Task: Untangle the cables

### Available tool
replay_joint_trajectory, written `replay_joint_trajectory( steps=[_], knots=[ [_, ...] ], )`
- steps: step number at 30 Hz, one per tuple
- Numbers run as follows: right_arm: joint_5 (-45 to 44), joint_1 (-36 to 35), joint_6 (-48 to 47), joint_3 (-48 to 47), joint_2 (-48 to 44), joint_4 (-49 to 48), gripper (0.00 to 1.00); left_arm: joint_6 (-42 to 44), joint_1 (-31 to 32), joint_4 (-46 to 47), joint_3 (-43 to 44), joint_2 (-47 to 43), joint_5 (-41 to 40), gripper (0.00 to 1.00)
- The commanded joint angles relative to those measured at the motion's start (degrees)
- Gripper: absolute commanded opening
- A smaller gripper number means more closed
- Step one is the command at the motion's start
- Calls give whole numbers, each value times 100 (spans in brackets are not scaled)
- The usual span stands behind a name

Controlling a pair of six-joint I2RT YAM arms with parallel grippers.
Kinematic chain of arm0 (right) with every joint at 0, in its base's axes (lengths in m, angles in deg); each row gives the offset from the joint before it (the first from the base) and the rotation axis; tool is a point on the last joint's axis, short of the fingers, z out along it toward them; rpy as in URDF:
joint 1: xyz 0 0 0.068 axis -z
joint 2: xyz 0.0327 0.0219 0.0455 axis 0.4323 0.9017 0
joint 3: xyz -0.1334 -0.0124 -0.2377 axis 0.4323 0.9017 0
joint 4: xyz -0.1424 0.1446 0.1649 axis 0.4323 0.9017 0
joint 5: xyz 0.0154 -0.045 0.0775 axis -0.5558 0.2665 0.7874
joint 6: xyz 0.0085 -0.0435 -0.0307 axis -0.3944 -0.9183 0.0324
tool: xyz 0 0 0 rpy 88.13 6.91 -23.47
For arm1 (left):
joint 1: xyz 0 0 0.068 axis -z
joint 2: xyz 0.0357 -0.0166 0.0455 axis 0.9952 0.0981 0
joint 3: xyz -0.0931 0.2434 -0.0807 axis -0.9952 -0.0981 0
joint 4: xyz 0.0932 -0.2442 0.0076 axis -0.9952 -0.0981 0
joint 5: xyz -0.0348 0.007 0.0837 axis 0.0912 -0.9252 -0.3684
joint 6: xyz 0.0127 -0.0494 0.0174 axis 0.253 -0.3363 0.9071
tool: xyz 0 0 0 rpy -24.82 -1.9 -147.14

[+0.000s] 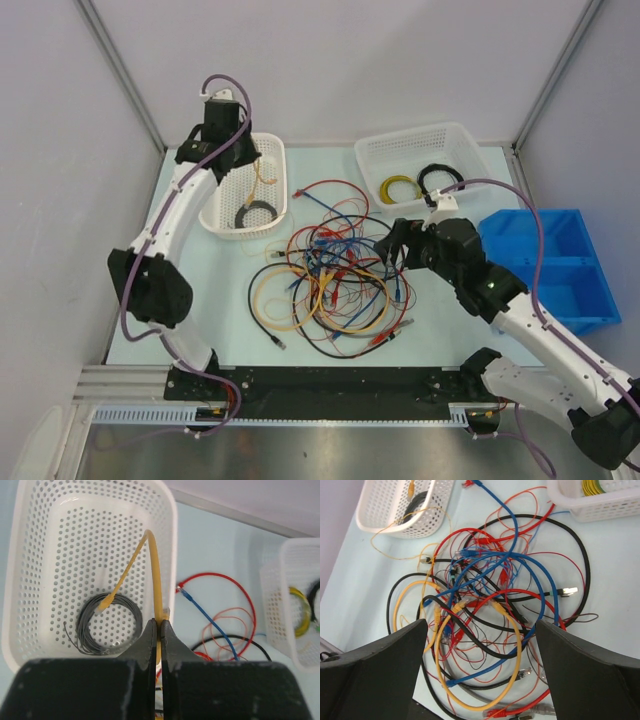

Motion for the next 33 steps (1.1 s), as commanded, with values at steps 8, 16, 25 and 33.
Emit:
replay_joint_trajectory(
  steps=[8,16,25,33],
  knots=[
    [172,206,-255,-226,379,90,96,-325,-866,339,218,673,671,77],
    [296,206,-159,-226,564,-42,95,1,82,603,-387,-310,39,99],
    [173,162,-62,-226,424,177,95,-34,1392,894,-2767,-2025,-665,100],
    [-108,-75,52,-226,423,310,95,-570,1481,244,-4484,-3528,-1017,95]
  ],
)
